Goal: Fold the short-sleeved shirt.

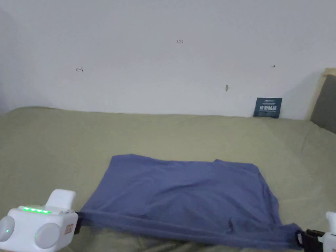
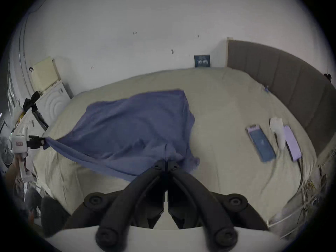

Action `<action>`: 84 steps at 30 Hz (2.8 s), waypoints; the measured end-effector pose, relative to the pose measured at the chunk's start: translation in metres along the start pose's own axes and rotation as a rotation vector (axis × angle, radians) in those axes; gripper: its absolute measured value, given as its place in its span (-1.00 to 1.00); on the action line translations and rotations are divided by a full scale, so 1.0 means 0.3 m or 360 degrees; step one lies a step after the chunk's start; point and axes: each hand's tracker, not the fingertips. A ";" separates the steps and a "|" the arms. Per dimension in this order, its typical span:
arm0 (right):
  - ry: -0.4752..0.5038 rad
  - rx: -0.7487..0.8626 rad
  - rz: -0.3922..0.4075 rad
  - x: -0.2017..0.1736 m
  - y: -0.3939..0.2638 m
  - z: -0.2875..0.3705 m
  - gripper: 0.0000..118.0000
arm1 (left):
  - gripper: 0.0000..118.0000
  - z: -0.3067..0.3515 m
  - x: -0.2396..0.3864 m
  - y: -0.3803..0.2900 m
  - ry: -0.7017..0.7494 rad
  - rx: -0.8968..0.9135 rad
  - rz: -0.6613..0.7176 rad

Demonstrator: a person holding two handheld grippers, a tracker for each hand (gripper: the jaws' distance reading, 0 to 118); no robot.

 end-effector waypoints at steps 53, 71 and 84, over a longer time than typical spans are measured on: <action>-0.0105 0.0285 0.0125 -0.119 -0.192 0.226 -0.98 | 0.92 -0.023 -0.100 -0.259 -0.0155 -0.0264 0.0380; -0.0015 -0.0263 0.0053 0.022 -0.322 0.056 0.85 | -0.98 0.024 -0.027 -0.232 -0.0223 -0.0350 0.0375; 0.0010 -0.0277 -0.0003 0.082 -0.337 0.065 -0.93 | -0.98 0.003 -0.056 -0.232 -0.0211 -0.0352 0.0287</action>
